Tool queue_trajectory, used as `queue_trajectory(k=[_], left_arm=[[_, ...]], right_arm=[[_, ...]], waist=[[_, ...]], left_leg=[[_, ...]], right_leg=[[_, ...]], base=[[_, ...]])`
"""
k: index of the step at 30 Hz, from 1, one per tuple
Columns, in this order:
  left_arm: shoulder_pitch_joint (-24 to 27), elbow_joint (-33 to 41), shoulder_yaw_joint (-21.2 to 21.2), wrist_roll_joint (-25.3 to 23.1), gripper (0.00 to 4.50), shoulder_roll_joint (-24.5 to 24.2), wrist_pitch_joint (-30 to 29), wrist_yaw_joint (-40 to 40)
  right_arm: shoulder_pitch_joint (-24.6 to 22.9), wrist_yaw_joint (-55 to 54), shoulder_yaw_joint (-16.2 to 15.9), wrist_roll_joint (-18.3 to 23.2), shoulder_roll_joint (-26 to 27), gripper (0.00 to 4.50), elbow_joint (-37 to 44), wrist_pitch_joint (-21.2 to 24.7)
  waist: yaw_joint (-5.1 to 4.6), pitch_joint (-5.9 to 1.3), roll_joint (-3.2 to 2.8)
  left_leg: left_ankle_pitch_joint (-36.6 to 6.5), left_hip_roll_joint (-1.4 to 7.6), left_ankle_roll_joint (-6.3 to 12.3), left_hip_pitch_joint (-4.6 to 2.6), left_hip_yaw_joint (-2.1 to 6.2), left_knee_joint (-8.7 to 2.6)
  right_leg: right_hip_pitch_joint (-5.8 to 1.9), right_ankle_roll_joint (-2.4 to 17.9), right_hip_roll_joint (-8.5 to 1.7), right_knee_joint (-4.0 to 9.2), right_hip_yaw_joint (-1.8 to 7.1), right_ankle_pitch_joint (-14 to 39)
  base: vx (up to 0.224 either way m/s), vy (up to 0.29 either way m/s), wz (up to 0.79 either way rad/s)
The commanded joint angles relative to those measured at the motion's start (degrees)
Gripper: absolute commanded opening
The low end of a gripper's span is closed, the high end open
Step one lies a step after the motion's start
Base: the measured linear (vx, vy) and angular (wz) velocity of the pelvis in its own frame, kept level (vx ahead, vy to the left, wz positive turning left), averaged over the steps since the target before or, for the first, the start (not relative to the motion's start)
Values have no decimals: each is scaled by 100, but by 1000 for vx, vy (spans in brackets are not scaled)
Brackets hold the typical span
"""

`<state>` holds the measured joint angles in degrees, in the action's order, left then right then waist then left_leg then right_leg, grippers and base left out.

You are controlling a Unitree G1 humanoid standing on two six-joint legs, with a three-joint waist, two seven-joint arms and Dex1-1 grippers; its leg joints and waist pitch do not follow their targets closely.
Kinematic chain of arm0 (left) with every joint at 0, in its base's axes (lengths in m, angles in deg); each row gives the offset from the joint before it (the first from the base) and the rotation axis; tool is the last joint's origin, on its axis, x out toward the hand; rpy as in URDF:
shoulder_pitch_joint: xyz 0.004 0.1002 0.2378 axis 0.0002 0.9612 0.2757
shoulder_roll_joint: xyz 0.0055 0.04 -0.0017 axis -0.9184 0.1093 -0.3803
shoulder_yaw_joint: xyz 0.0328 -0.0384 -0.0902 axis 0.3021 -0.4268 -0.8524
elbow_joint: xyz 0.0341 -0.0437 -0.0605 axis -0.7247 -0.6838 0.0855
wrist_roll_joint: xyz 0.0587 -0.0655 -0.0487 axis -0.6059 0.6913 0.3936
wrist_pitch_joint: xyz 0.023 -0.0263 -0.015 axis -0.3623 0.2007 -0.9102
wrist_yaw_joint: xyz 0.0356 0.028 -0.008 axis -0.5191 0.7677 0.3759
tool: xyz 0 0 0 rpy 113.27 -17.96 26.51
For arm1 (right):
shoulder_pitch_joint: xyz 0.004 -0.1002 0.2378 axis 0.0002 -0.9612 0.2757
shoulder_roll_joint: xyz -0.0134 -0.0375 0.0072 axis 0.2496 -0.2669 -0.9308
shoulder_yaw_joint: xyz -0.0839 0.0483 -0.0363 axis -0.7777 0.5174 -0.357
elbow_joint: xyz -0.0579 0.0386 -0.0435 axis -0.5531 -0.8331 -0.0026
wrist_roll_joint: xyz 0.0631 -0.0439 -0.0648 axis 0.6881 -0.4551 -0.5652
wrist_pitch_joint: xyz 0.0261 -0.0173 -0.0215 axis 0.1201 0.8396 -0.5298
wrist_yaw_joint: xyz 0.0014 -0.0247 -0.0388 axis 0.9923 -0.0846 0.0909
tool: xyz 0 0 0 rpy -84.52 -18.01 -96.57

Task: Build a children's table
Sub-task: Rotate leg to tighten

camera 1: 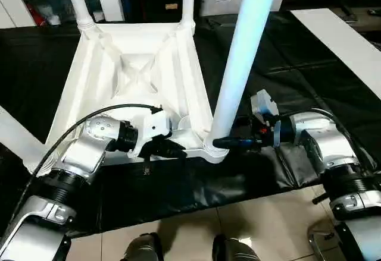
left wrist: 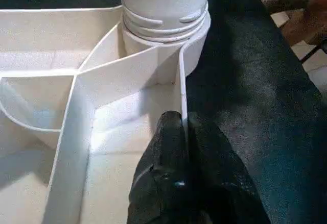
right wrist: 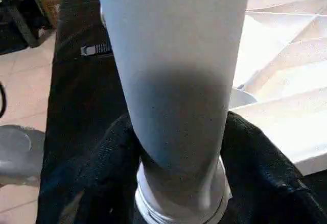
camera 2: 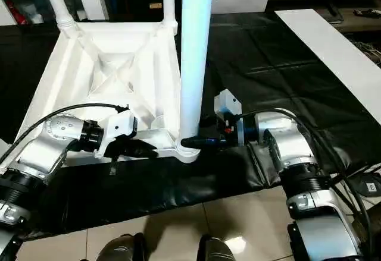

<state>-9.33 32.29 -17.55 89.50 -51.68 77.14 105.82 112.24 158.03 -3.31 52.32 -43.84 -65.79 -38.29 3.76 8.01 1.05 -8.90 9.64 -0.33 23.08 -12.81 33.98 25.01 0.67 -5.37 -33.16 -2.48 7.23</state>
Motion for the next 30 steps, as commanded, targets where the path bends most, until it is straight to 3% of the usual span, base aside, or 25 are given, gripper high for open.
queue_trajectory(k=[1,9,13,16,18,22,25,26,27,28,30], left_arm=[[-147,69,176,75,0,67,139,222],[-158,-1,146,75,0,87,135,202],[-159,28,44,74,0,190,-108,-144],[-199,88,-99,84,0,391,-429,-614],[-213,181,-140,69,0,513,-630,-858],[-271,288,-210,35,0,781,-972,-1320],[-460,235,-416,-41,0,1344,-1444,-2276],[-562,180,-523,-72,0,1587,-1610,-2713],[-589,170,-549,-78,0,1651,-1661,-2830],[-674,141,-600,-133,0,1852,-1771,-3190],[-767,154,-639,-219,0,2125,-1928,-3644]], right_arm=[[48,188,-95,31,-58,200,-31,10],[-59,255,-94,116,-29,191,110,180],[-342,-215,-28,168,96,191,485,440],[-508,-1045,38,-12,338,191,689,673],[-590,-1581,89,-96,544,191,815,898],[-747,-2318,132,-172,927,191,1077,1225],[-873,-3534,193,-343,1683,191,1312,1484],[-805,-4187,298,-398,2054,191,1295,1654],[-784,-4377,327,-413,2155,191,1294,1699],[-660,-4967,453,-454,2462,191,1198,1820],[-488,-5667,587,-486,2856,191,1060,1934]], waist=[[-16,-574,63],[17,-578,54],[48,-570,31],[30,-536,41],[-27,-509,40],[-123,-470,46],[-238,-437,64],[-265,-444,50],[-296,-423,44],[-338,-429,49],[-406,-429,12]], left_leg=[[-1387,376,261,-230,180,-406],[-1472,383,204,-243,188,-411],[-1440,384,195,-244,190,-419],[-1641,368,117,-244,201,-437],[-1896,352,-36,-255,233,-456],[-2255,339,-166,-279,285,-467],[-2516,312,-264,-277,322,-468],[-2572,295,-265,-271,359,-459],[-2597,300,-286,-252,359,-475],[-2721,287,-321,-284,380,-466],[-2886,288,-331,-293,416,-490]], right_leg=[[-255,1366,-323,295,219,1988],[-256,1344,-322,305,215,2083],[-249,1335,-317,293,218,1981],[-228,1258,-315,336,218,2273],[-209,1104,-329,398,214,2758],[-166,813,-341,495,194,3420],[-130,615,-331,557,150,3851],[-153,527,-357,579,117,4032],[-145,508,-342,586,118,4054],[-118,451,-338,618,80,4168],[-142,423,-324,643,25,4000]], base=[[0,0,0],[0,0,0],[0,0,0],[0,0,0],[0,0,0],[-13,1,-1],[0,0,0],[0,0,0],[0,0,0],[0,0,0],[0,0,0]])
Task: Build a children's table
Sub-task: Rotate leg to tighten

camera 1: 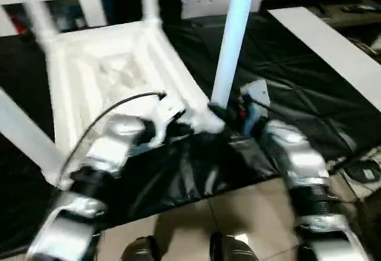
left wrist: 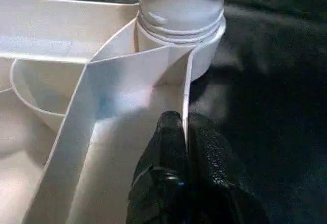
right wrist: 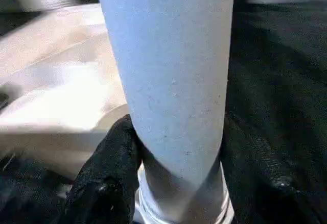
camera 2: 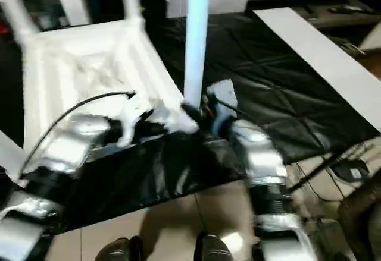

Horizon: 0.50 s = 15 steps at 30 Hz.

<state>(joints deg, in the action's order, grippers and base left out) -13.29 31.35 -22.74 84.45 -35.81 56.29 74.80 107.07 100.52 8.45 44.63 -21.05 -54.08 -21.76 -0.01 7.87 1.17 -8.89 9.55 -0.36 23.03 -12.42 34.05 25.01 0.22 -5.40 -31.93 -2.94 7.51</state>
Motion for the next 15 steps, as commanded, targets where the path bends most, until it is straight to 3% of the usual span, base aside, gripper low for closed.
queue_trajectory(k=[1,2,3,5,7,8,9,13,15], left_arm=[[-405,266,-128,242,0,663,116,-721],[-405,266,-128,242,0,663,116,-721],[-423,282,-129,219,0,757,92,-835],[-412,355,-78,181,0,856,52,-890],[-380,431,-48,158,0,893,9,-866],[-349,481,-40,148,0,874,-6,-817],[-306,513,-43,137,0,777,16,-727],[-158,608,-19,145,0,482,109,-430],[-5,650,8,216,0,216,215,-125]], right_arm=[[87,-92,-566,301,731,191,-162,268],[87,-92,-566,301,731,191,-162,268],[113,-169,-516,391,855,247,-199,217],[133,-267,-460,469,1021,261,-212,125],[121,-341,-443,411,1077,268,-170,23],[108,-355,-441,339,1051,292,-138,-33],[78,-278,-430,263,895,302,-109,-135],[-29,49,-395,121,406,338,-10,-370],[-123,603,-378,171,-138,359,41,-572]], waist=[[-47,-410,-5],[-52,-410,-8],[-64,-418,-24],[-70,-424,-30],[-45,-431,-17],[-40,-438,-19],[-21,-457,-53],[43,-474,-58],[72,-494,-52]], left_leg=[[-2947,304,-322,-275,375,-516],[-2999,306,-325,-283,377,-522],[-3073,308,-324,-297,385,-538],[-3071,314,-285,-293,359,-566],[-2938,298,-220,-292,343,-551],[-2848,302,-203,-276,340,-559],[-2659,313,-178,-259,319,-569],[-2213,304,-16,-236,253,-553],[-1981,312,85,-210,249,-536]], right_leg=[[-149,461,-309,532,64,3898],[-147,445,-309,543,52,3833],[-157,456,-302,542,39,3620],[-166,558,-309,542,60,3145],[-163,636,-340,527,89,3036],[-179,666,-340,510,100,2950],[-189,761,-334,472,127,2614],[-216,972,-323,410,181,2049],[-274,1034,-323,373,184,1869]], base=[[0,0,0],[0,0,0],[0,0,0],[0,0,0],[0,0,0],[0,0,0],[0,0,0],[0,0,0],[0,0,0]])
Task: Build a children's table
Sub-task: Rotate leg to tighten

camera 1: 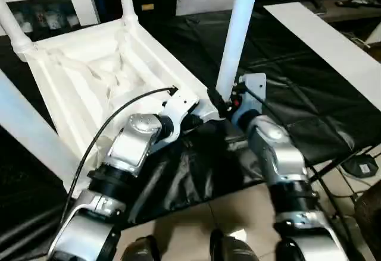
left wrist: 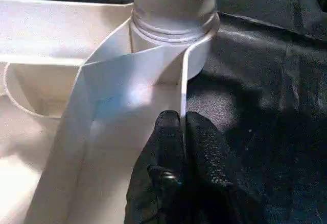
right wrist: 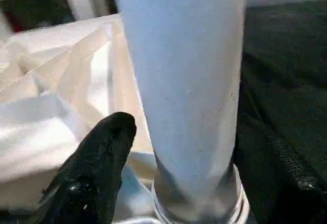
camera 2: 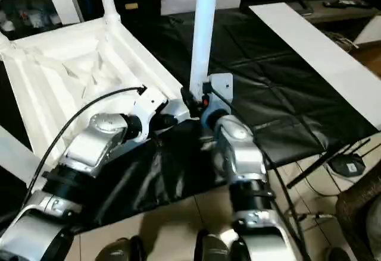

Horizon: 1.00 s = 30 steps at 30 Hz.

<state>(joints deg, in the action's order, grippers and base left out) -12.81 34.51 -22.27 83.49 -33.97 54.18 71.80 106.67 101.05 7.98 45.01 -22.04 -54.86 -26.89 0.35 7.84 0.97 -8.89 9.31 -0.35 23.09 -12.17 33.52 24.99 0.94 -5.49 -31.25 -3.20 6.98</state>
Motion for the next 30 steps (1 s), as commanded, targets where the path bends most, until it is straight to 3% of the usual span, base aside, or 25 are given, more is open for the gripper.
queue_trajectory(k=[1,5,8,10,14,15,18,19,24,25,26,30], left_arm=[[-43,335,-38,318,0,14,429,194],[96,330,16,401,0,-272,627,680],[223,294,114,450,0,-571,979,1218],[333,320,185,538,0,-827,1131,1720],[438,324,338,695,0,-1169,1449,2484],[450,283,370,761,0,-1266,1532,2734],[427,206,372,817,0,-1329,1606,2908],[415,154,400,815,0,-1384,1676,3026],[412,50,545,780,0,-1629,1923,3488],[412,36,573,767,0,-1668,1960,3549],[413,33,581,763,0,-1679,1968,3566],[396,-22,604,770,0,-1725,2047,3715]], right_arm=[[-88,593,-329,139,-80,359,121,-76],[-90,1312,-325,151,-656,398,51,-143],[-35,2002,-345,163,-1151,435,-94,-350],[24,2662,-433,232,-1539,445,-239,-621],[94,3580,-632,386,-1920,445,-383,-622],[130,3944,-719,418,-2038,445,-470,-696],[178,4270,-796,448,-2123,445,-574,-813],[216,4492,-832,491,-2167,445,-644,-888],[419,5119,-924,640,-2210,408,-917,-971],[446,5213,-964,643,-2216,376,-941,-959],[452,5243,-979,643,-2219,376,-945,-955],[523,5579,-1088,692,-2235,345,-1036,-943]], waist=[[39,-493,-30],[61,-494,14],[70,-515,4],[86,-519,14],[163,-511,6],[195,-509,-5],[250,-497,-21],[252,-498,0],[270,-467,-8],[272,-469,-11],[263,-468,21],[291,-471,7]], left_leg=[[-1930,334,123,-212,215,-475],[-1688,322,303,-185,197,-429],[-1499,337,342,-163,191,-406],[-1431,343,411,-194,174,-391],[-1353,372,436,-208,163,-391],[-1344,395,406,-249,148,-392],[-1482,424,289,-252,152,-414],[-1517,423,268,-253,154,-417],[-1936,426,90,-262,177,-439],[-1965,428,72,-268,182,-441],[-1993,428,60,-268,178,-442],[-1998,437,12,-276,184,-445]], right_leg=[[-275,987,-312,300,216,1858],[-289,1065,-321,298,223,2024],[-310,1111,-323,256,218,1920],[-298,1188,-306,243,206,1819],[-300,1260,-301,230,197,1897],[-265,1304,-278,225,197,1835],[-259,1341,-273,200,191,1879],[-260,1336,-273,197,189,1906],[-241,1221,-306,229,202,2386],[-237,1216,-309,233,203,2415],[-233,1209,-308,235,202,2453],[-226,1199,-329,232,213,2510]], base=[[0,0,0],[0,0,0],[0,0,0],[0,0,0],[0,0,0],[0,0,0],[0,0,0],[0,0,0],[0,0,0],[0,0,0],[0,0,0],[0,0,0]])
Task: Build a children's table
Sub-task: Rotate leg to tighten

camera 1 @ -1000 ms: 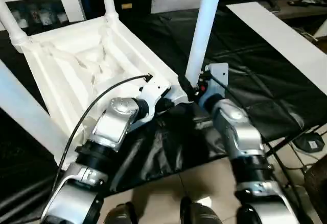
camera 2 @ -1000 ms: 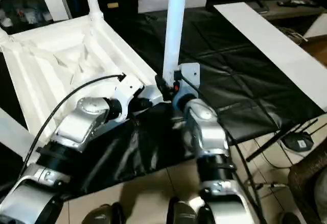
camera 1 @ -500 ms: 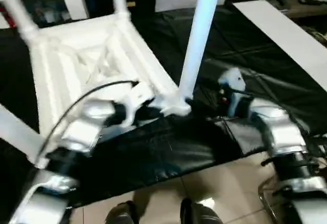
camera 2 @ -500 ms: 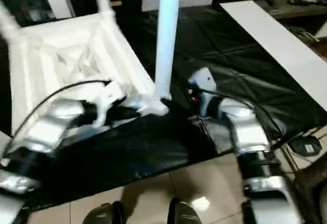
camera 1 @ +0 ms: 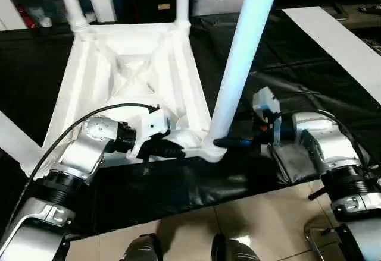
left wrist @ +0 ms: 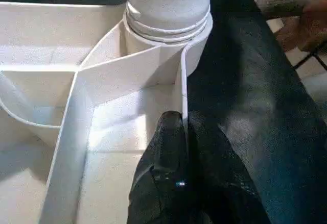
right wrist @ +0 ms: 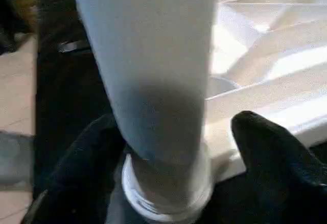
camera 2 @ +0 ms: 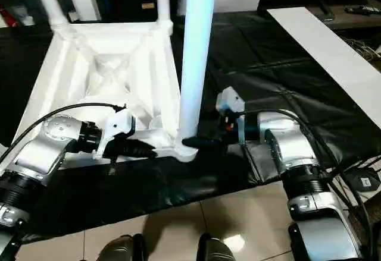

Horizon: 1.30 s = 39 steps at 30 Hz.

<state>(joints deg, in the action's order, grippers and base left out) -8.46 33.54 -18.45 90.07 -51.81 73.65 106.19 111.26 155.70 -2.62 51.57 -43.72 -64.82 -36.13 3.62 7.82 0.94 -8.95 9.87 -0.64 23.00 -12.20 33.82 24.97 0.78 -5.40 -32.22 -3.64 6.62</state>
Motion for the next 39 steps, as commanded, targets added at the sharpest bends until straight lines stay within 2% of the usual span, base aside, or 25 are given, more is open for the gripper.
queue_trajectory(k=[1,4,5,10,16,21,23,25,28,30,31,33,34,35,36,37,38,39], left_arm=[[-46,62,232,109,0,57,114,297],[-63,27,247,118,0,69,147,323],[-67,13,251,121,0,74,160,331],[-86,-64,266,98,0,116,228,346],[-95,-115,248,84,0,130,259,324],[-52,-79,212,108,0,140,211,269],[-13,-24,156,118,0,176,137,128],[-38,28,109,-117,0,276,-112,-454],[-92,159,-56,-76,0,555,-580,-968],[-124,337,-158,-6,0,812,-988,-1320],[-152,406,-220,8,0,976,-1163,-1563],[-199,467,-305,4,0,1194,-1377,-1909],[-226,475,-343,-3,0,1283,-1470,-2059],[-282,493,-395,-28,0,1484,-1620,-2351],[-349,519,-455,-50,0,1756,-1801,-2733],[-364,528,-466,-51,0,1829,-1843,-2835],[-386,538,-506,-66,0,1969,-1892,-3046],[-403,548,-547,-83,0,2073,-1936,-3216]], right_arm=[[86,165,-39,47,-65,324,-83,-29],[110,282,-57,83,-58,315,-140,-33],[112,316,-61,89,-59,294,-151,-31],[113,434,-127,77,-83,251,-210,-3],[55,533,-148,103,-71,203,-154,85],[-146,544,-206,149,-66,193,80,199],[-282,378,-182,196,-9,193,254,351],[-445,-397,-93,82,228,193,400,559],[-523,-1197,10,-47,541,192,417,790],[-524,-1888,57,-222,817,191,433,947],[-545,-2216,57,-287,981,191,538,1069],[-573,-2594,62,-327,1201,191,706,1255],[-582,-2732,62,-320,1287,191,785,1348],[-582,-3110,80,-361,1528,191,888,1472],[-599,-3648,96,-430,1864,191,1041,1658],[-610,-3805,96,-453,1959,191,1088,1717],[-627,-4127,113,-527,2140,191,1105,1754],[-638,-4333,114,-573,2250,191,1110,1751]], waist=[[-36,-473,12],[-40,-476,27],[-35,-476,22],[-30,-486,24],[-25,-477,32],[-19,-464,37],[-19,-461,37],[-18,-462,21],[-95,-416,49],[-176,-383,54],[-200,-381,54],[-290,-358,31],[-335,-350,37],[-398,-340,25],[-417,-338,-6],[-478,-309,-69],[-539,-299,-134],[-426,-279,-242]], left_leg=[[-1989,380,39,-266,184,-475],[-1977,375,43,-254,186,-470],[-1936,376,52,-251,185,-471],[-1784,377,109,-242,174,-464],[-1828,378,105,-248,174,-465],[-1910,382,80,-260,179,-474],[-1902,384,72,-247,184,-485],[-1923,385,48,-251,191,-490],[-2252,355,-101,-246,230,-498],[-2509,320,-219,-273,281,-481],[-2584,306,-218,-291,289,-469],[-2771,298,-285,-269,342,-480],[-2965,279,-301,-292,365,-472],[-3117,272,-296,-321,381,-465],[-3198,277,-300,-346,396,-462],[-3510,312,-343,-356,438,-519],[-4083,414,-430,-307,511,-687],[-4784,664,-571,-15,488,-1176]], right_leg=[[-226,1220,-336,325,258,2530],[-235,1223,-348,324,259,2561],[-235,1222,-348,322,260,2555],[-241,1279,-339,299,262,2354],[-237,1257,-343,312,262,2472],[-219,1167,-345,338,265,2655],[-229,1147,-343,337,265,2661],[-217,1135,-347,334,269,2670],[-198,968,-365,404,246,3260],[-167,691,-383,494,197,3978],[-153,628,-385,536,177,4123],[-177,461,-365,574,106,4347],[-171,294,-354,640,35,4588],[-165,210,-342,699,-15,4635],[-162,207,-346,724,-52,4621],[-200,180,-296,777,-180,4470],[-359,174,-199,640,-322,3924],[-674,442,-74,-317,-254,2415]], base=[[0,0,0],[0,0,0],[0,0,0],[0,0,0],[0,0,0],[0,0,0],[0,0,0],[0,0,0],[0,0,0],[-26,0,-3],[-55,6,-7],[-54,12,-9],[0,0,0],[0,0,0],[0,0,0],[0,0,0],[0,0,0],[-81,40,-9]])
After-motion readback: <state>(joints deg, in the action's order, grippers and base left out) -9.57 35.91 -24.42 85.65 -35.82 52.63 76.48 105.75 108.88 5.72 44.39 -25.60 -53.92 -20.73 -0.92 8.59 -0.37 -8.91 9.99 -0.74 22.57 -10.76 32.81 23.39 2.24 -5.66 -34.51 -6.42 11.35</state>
